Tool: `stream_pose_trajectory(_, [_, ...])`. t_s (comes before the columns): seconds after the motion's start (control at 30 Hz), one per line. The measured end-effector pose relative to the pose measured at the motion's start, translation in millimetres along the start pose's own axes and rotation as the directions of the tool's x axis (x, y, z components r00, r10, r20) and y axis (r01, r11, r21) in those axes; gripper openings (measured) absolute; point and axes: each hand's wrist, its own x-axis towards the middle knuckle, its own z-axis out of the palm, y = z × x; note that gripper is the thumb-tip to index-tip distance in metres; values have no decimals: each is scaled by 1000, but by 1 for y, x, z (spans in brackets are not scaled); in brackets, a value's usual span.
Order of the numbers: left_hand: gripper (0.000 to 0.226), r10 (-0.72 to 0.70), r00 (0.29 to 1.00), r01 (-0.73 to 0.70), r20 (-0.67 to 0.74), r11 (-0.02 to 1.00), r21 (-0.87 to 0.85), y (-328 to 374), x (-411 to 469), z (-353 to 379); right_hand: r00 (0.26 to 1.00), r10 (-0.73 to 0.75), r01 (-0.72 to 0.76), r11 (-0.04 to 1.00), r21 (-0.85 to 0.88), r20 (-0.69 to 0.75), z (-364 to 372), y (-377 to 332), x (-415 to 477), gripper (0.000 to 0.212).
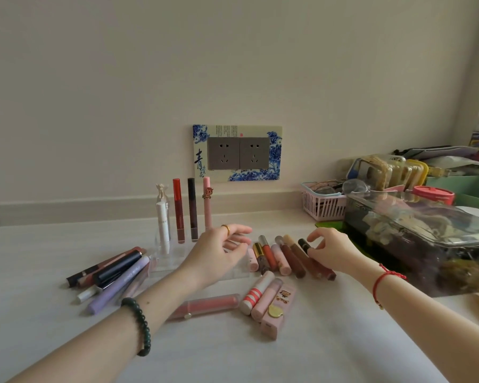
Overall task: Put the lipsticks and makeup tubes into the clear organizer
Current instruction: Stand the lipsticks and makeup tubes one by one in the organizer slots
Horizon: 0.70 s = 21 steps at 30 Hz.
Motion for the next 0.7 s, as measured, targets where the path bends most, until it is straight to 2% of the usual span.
stream_pose_trajectory(0.33, [27, 21, 999, -22, 31, 1000, 12, 0, 12, 22, 997, -29, 33, 998, -45, 78, -2, 5, 7, 29])
stream_pose_trajectory(0.7, [26, 31, 999, -31, 29, 999, 22, -6, 13, 16, 987, -24, 77, 942, -327, 162, 1, -23, 16, 29])
